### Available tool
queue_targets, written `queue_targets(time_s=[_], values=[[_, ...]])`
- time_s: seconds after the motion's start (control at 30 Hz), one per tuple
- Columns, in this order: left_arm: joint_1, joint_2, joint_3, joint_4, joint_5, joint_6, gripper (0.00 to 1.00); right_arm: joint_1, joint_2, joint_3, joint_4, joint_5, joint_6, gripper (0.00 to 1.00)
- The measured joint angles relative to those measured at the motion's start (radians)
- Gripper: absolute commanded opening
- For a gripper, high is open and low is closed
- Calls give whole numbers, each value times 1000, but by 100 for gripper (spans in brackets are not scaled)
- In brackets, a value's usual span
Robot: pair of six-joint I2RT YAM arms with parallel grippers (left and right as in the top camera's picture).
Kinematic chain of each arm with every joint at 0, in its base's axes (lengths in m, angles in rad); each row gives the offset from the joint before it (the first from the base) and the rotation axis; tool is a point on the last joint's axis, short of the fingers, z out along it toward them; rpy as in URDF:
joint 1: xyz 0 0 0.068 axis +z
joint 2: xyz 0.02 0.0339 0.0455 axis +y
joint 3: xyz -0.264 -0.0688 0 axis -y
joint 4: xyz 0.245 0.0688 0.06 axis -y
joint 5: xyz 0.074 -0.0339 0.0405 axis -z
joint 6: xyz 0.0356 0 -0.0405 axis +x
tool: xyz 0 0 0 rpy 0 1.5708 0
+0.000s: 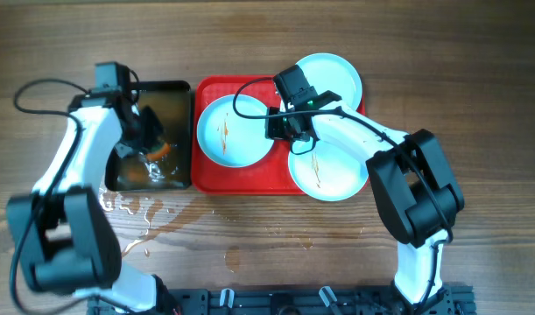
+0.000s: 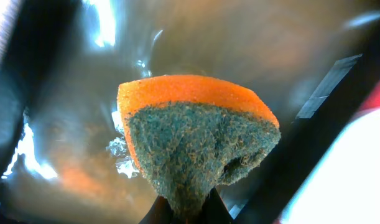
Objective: Clean dirty plates on tray and stack at the side
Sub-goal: 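Grasp the orange-green sponge in the water tray with the left gripper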
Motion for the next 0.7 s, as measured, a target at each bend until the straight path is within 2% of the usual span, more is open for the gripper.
queue_targets(time_s=[0.13,0.4,0.7], values=[[0,-114,27,-40,1,47,4,0,0,0,0,0,0,4],[0,-110,27,-58,77,194,4,0,0,0,0,-25,-16,4],[0,-110,16,-21,91,222,4,0,5,0,1,-45,-27,4]])
